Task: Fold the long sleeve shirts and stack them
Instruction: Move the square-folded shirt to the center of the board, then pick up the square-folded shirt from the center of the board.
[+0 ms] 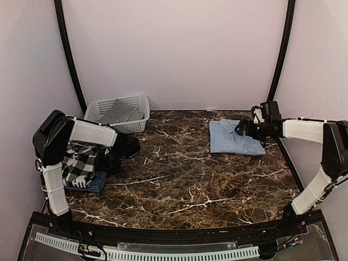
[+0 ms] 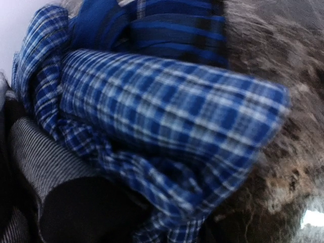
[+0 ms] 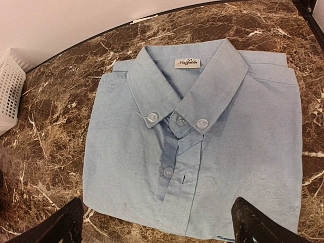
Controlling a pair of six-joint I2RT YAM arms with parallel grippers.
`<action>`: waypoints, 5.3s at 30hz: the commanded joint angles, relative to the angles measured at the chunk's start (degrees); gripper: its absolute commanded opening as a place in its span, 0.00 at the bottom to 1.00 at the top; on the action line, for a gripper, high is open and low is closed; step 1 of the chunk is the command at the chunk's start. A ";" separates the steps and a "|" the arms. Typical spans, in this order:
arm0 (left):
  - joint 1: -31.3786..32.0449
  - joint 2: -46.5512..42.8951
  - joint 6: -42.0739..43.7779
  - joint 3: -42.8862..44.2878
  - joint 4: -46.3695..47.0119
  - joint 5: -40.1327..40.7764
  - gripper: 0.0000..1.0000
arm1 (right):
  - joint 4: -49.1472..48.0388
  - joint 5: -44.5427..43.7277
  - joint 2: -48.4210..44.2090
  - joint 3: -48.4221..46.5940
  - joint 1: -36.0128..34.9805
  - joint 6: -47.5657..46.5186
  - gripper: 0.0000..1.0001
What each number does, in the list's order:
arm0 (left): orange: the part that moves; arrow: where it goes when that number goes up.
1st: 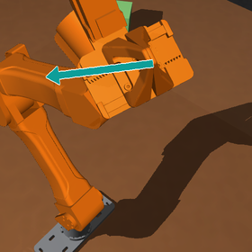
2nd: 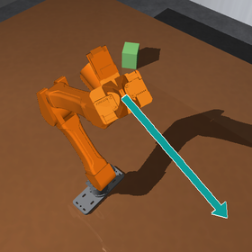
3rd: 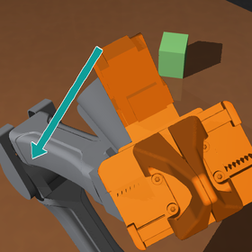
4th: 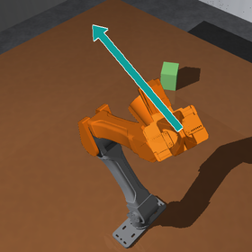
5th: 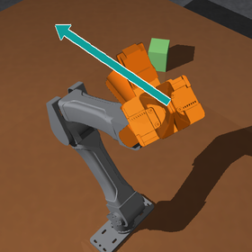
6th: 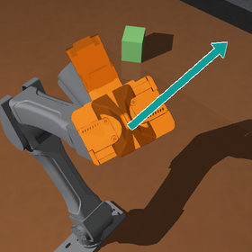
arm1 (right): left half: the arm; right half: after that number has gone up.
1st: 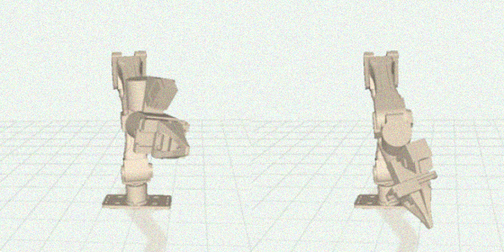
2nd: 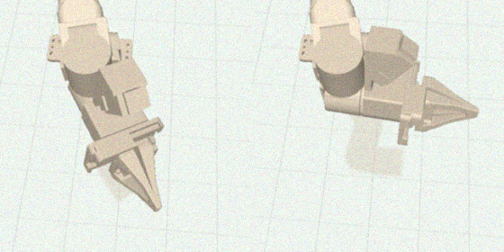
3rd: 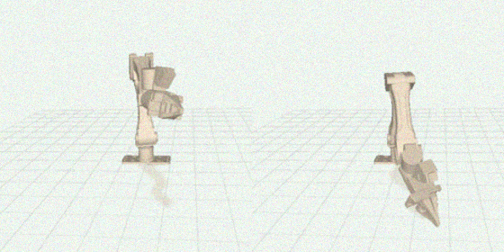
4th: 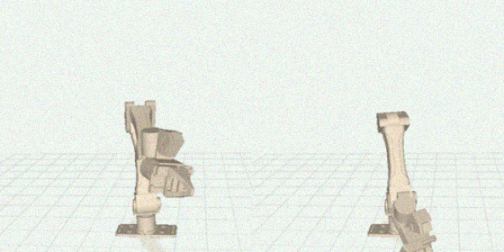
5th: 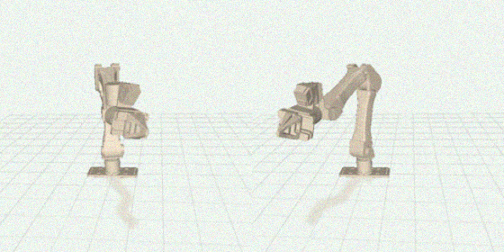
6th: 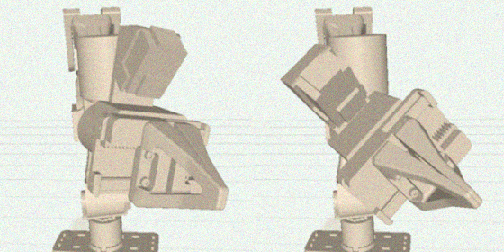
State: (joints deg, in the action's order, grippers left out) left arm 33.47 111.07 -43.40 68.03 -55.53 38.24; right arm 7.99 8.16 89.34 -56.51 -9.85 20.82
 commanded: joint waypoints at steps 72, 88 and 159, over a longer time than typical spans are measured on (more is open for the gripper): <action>23.87 26.53 -2.33 66.43 21.52 -53.22 0.57 | 7.90 -1.61 -18.09 5.34 -1.13 3.29 0.99; 14.49 31.15 9.64 65.47 35.93 -49.81 0.58 | 4.03 -4.52 -4.08 1.88 8.29 4.52 0.89; 23.16 34.15 6.71 69.91 29.60 -43.71 0.56 | 16.52 -11.59 -12.18 17.91 17.57 8.25 0.00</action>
State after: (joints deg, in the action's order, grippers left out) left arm 55.59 146.36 -36.07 139.13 -21.63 -7.84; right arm 21.30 1.61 79.09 -39.62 6.13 27.88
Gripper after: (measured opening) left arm 0.564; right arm 0.007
